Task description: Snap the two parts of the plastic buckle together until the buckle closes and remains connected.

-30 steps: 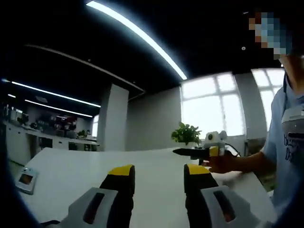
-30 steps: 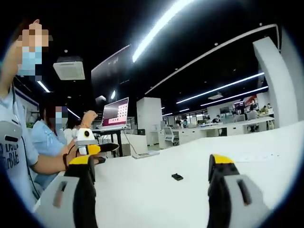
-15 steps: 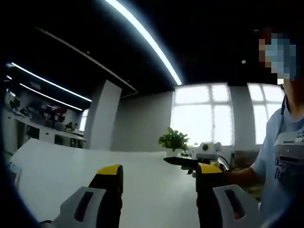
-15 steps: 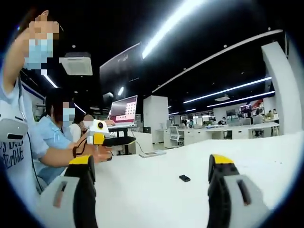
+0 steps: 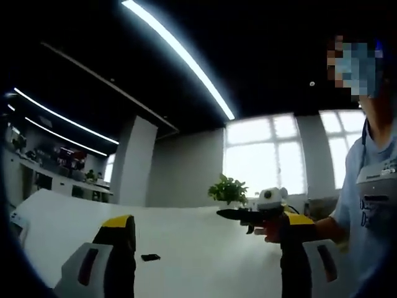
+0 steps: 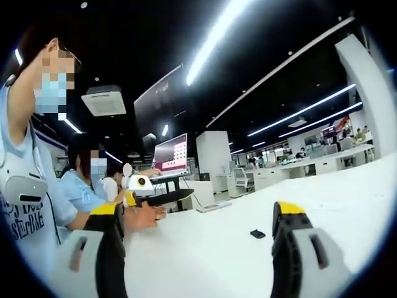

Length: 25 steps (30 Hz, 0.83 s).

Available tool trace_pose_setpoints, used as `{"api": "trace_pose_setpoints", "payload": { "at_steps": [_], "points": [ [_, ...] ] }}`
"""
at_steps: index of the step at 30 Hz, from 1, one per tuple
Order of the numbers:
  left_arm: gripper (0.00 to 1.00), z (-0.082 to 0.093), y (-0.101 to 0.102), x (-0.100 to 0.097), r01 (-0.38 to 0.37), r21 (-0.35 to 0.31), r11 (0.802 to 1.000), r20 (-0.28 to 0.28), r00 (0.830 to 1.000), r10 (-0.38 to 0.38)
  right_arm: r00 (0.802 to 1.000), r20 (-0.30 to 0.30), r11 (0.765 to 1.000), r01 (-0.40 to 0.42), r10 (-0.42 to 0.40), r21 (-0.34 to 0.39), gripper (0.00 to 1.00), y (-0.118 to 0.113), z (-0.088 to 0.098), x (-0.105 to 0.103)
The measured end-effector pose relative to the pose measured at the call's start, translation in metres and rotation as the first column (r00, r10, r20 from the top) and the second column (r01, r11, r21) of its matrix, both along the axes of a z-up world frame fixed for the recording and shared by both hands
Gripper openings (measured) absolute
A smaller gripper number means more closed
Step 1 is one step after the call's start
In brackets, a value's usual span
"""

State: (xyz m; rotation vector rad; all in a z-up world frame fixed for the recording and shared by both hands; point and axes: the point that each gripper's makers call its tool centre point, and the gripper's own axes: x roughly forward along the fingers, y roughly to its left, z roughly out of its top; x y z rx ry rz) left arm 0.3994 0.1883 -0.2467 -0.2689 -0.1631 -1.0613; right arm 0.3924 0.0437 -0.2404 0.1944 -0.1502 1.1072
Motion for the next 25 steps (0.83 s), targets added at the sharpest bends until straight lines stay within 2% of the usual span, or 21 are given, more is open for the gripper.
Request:
{"api": "trace_pose_setpoints", "payload": {
  "at_steps": [2, 4, 6, 8, 9, 11, 13, 14, 15, 16, 19, 20, 21, 22, 24, 25],
  "points": [
    [1.0, -0.003, -0.001, 0.003, -0.02, 0.001, 1.0, -0.002, 1.0, 0.02, 1.0, 0.005, 1.0, -0.009, 0.009, 0.004, 1.0, 0.002, 0.0, -0.001],
    [1.0, -0.007, -0.003, 0.003, -0.032, 0.032, 0.999, 0.007, 0.999, 0.032, 0.999, 0.013, 0.999, -0.036, 0.036, 0.018, 1.0, 0.004, 0.003, -0.005],
    [1.0, -0.005, -0.003, 0.001, -0.032, 0.028, 0.999, 0.014, 0.999, 0.031, 1.0, 0.016, 1.0, -0.005, 0.005, -0.01, 1.0, 0.001, 0.0, -0.002],
    [1.0, -0.002, -0.002, -0.001, -0.026, 0.015, 1.0, 0.019, 1.0, 0.025, 1.0, 0.01, 1.0, -0.022, 0.022, -0.004, 1.0, 0.0, 0.0, -0.004],
    [1.0, -0.001, -0.002, -0.002, -0.025, 0.013, 1.0, 0.022, 0.999, 0.024, 1.0, 0.005, 0.999, -0.03, 0.03, 0.038, 1.0, -0.001, 0.006, -0.006],
    [1.0, 0.001, 0.001, -0.002, -0.029, 0.007, 1.0, 0.022, 0.999, 0.029, 0.999, 0.025, 0.998, -0.023, 0.022, 0.054, 1.0, -0.004, 0.01, -0.006],
    [1.0, 0.003, 0.003, 0.0, -0.031, -0.018, 0.999, 0.017, 0.999, 0.031, 0.992, 0.124, 0.991, -0.034, 0.017, 0.133, 1.0, -0.01, 0.029, -0.01],
    [1.0, 0.003, 0.004, 0.0, -0.034, -0.017, 0.999, 0.015, 0.999, 0.034, 0.99, 0.142, 0.989, -0.022, 0.002, 0.144, 1.0, -0.013, 0.032, -0.011],
    [1.0, 0.003, 0.004, 0.0, -0.037, -0.018, 0.999, 0.015, 0.999, 0.037, 0.986, 0.164, 0.992, 0.01, -0.031, 0.123, 1.0, -0.016, 0.031, -0.009],
    [1.0, 0.003, 0.004, 0.0, -0.037, -0.018, 0.999, 0.016, 0.999, 0.037, 0.988, 0.145, 0.996, 0.031, -0.044, 0.087, 1.0, -0.016, 0.025, -0.006],
    [1.0, 0.002, 0.003, 0.001, -0.039, -0.016, 0.999, 0.017, 0.999, 0.039, 0.999, 0.041, 1.0, 0.019, -0.019, -0.01, 0.95, -0.01, 0.003, -0.001],
    [1.0, 0.0, 0.002, 0.002, -0.042, -0.005, 0.999, 0.017, 0.999, 0.042, 0.999, 0.011, 0.999, 0.034, -0.033, -0.039, 0.96, -0.009, -0.004, 0.003],
    [1.0, -0.001, 0.002, 0.002, -0.044, 0.003, 0.999, 0.016, 0.999, 0.044, 0.999, 0.025, 0.999, 0.042, -0.041, -0.032, 1.0, -0.008, -0.003, 0.004],
    [1.0, -0.001, 0.003, 0.003, -0.047, 0.003, 0.999, 0.018, 0.999, 0.047, 0.998, 0.029, 0.997, 0.053, -0.051, -0.061, 0.99, -0.007, -0.007, 0.004],
    [1.0, 0.0, 0.004, 0.003, -0.049, -0.001, 0.999, 0.019, 0.999, 0.049, 0.997, 0.053, 0.996, 0.058, -0.055, -0.073, 0.98, -0.005, -0.006, 0.004],
    [1.0, 0.001, 0.005, 0.003, -0.051, -0.006, 0.999, 0.019, 0.999, 0.051, 0.996, 0.06, 0.992, 0.075, -0.069, -0.101, 0.94, -0.006, -0.009, 0.007]
  ]
}}
